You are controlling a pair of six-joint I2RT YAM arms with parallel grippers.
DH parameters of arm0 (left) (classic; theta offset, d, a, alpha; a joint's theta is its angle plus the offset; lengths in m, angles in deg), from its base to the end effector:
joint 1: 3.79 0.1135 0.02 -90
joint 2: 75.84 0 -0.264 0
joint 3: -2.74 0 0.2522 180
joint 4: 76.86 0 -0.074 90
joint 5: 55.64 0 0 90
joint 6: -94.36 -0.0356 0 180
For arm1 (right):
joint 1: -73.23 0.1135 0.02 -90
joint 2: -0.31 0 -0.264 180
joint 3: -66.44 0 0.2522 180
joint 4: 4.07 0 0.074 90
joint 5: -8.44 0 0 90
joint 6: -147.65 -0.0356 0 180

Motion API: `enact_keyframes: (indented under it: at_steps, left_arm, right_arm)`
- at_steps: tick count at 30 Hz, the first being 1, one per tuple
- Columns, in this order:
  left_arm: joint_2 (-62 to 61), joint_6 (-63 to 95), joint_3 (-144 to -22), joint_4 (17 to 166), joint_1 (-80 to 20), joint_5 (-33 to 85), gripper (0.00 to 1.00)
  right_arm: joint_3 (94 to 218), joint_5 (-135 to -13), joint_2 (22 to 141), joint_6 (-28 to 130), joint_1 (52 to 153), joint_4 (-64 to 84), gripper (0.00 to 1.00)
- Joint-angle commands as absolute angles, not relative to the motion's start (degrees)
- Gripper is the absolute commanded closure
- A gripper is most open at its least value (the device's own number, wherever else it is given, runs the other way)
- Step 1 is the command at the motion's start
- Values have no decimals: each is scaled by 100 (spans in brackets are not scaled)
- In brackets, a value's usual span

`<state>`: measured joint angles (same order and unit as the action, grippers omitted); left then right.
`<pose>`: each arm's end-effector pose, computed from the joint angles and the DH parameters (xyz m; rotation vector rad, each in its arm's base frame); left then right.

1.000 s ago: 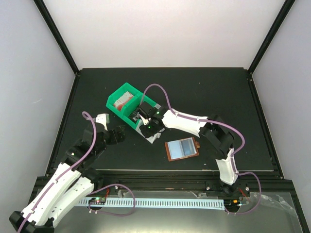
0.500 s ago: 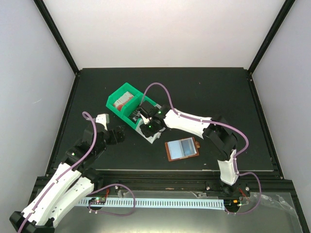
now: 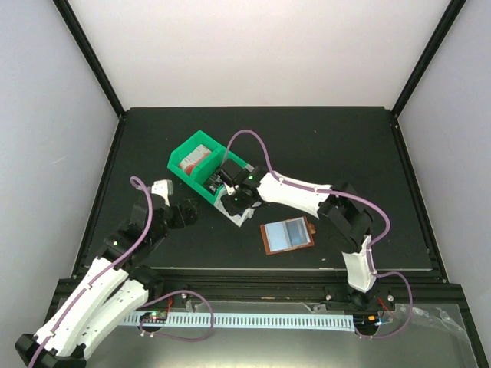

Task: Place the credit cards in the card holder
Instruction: Pick up the credit card from the storage box.

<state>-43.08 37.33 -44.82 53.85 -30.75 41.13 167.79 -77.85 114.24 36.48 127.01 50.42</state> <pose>0.1195 -0.0561 0.2589 -0.1842 2.1987 -0.4666 0.2439 0.3369 0.1990 -0.8131 2.7135 0.4223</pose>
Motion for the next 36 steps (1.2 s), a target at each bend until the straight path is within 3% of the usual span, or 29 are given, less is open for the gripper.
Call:
enact_keyframes:
  at_steps: [1,7,14,36]
  left_arm:
    - [-4293,3636,-4481,5499,-3025,4036,1]
    - [-4270,3635,-4477,5506,-3016,4025,1]
    - [-4272,3638,-4477,5503,-3016,4025,1]
    - [-4234,3627,-4459,5537,-2987,3982,1]
  right_arm:
    - [16999,-8087,11728,3662,12736,4985,63]
    - [17089,-7875,11949,3729,12737,4969,60]
    - [16992,-7486,11773,3720,12737,4822,69]
    - [16602,-7196,11347,3594,12728,4668,76]
